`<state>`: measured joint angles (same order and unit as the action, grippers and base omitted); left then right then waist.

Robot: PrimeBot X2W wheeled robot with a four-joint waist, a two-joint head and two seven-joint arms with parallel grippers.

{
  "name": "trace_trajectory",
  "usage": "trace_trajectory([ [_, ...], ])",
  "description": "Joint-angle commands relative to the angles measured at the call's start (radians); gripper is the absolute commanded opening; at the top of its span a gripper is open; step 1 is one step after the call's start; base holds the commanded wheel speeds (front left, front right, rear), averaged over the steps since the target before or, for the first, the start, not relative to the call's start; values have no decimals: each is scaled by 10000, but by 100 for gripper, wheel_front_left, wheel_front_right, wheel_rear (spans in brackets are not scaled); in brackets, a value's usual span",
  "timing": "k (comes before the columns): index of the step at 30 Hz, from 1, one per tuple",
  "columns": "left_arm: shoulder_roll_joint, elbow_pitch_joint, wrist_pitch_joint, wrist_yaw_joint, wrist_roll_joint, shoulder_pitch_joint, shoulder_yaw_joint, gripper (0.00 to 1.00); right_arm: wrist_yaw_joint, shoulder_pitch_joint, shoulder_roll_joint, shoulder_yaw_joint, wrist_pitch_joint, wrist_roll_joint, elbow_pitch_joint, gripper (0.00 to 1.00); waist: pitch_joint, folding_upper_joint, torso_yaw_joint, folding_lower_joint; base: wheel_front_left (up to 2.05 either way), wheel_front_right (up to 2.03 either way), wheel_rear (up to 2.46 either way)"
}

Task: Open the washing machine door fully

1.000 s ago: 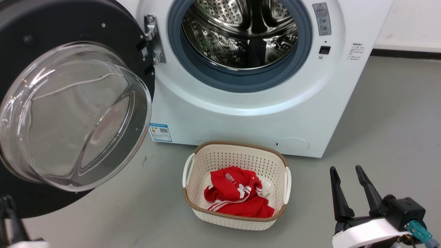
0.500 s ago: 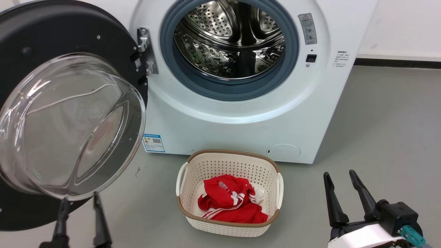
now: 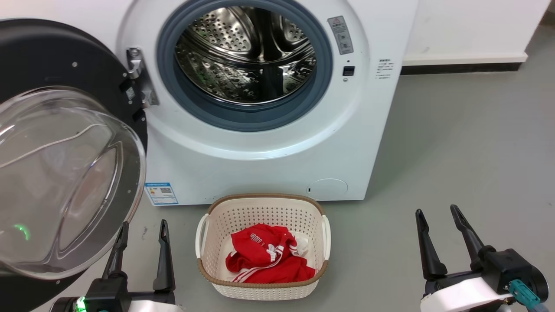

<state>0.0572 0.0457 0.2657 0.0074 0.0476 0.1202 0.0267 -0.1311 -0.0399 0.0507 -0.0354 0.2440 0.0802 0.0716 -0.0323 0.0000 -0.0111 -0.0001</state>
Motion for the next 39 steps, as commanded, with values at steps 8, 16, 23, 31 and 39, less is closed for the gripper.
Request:
trace_trajectory([
  [8, 2, -232, -25, 2, 62, 139, 50, 100, 7, -86, -13, -53, -31, 141, 96, 100, 72, 0, -204, 1, 0, 0, 0],
  [16, -19, -298, -25, 24, 76, 162, 28, 100, 7, -58, -13, -78, -6, 257, 163, 100, 73, 0, -125, 1, 0, 0, 0],
  [23, -29, -311, -25, 15, 45, 88, 47, 100, 7, -15, -13, -88, -5, 312, 186, 100, 89, 0, -104, 1, 0, 0, 0],
  [31, -58, -498, -12, 5, 122, 176, 63, 0, 0, -119, 0, -108, -68, 370, 357, 0, 89, 0, -128, 1, 0, 0, 0],
  [39, -66, -886, -426, -130, 1646, -82, 184, 0, 0, -29, 88, -71, -311, 1948, 526, 0, 104, 0, -113, 1, 0, 0, 0],
])
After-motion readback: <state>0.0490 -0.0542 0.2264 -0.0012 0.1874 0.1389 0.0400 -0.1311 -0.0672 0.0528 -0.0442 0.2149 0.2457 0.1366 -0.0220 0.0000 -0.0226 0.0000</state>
